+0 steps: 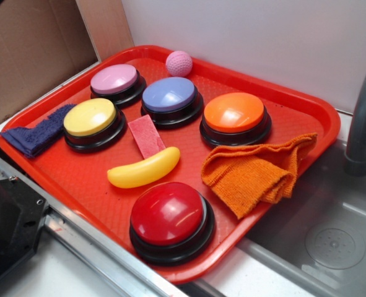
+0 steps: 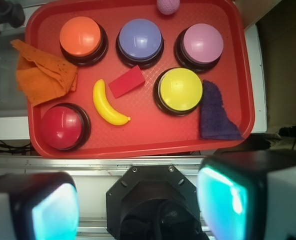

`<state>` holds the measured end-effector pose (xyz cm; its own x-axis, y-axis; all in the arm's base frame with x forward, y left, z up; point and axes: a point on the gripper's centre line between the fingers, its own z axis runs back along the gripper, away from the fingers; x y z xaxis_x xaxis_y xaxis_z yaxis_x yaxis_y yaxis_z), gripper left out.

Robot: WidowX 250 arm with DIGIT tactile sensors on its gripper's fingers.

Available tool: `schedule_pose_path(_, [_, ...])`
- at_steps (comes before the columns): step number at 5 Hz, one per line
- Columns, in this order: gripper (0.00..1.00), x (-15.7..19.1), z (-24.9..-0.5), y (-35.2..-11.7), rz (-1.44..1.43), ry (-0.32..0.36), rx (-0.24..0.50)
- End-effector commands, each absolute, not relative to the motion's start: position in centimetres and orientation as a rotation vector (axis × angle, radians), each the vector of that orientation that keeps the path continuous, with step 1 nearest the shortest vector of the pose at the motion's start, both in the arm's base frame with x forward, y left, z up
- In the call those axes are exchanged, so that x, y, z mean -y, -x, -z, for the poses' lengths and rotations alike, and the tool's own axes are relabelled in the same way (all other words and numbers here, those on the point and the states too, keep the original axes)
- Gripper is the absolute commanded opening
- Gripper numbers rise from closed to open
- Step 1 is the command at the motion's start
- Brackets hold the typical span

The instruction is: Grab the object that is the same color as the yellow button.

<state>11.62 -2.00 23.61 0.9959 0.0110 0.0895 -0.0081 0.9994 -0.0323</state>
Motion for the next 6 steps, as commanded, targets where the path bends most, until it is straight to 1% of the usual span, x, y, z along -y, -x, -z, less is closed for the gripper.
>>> schedule_pose_path(1, [1.0,2.0,-23.6,-11.6,-0.01,0.032,0.09])
schedule_pose_path(2, [1.0,2.4,-21.7,-13.5,-0.153,0.046,0.075])
schedule_pose_path(3, [1.0,2.7,-19.5,-14.7,-0.256,0.035,0.078])
schedule_pose_path(4, [1.0,3.4,-16.7,-15.5,-0.321,0.006,0.093])
schedule_pose_path(5, [1.0,4.2,-13.1,-17.0,-0.413,-0.004,0.088])
schedule_pose_path(6, [1.0,5.1,-9.4,-18.8,-0.422,0.06,0.068])
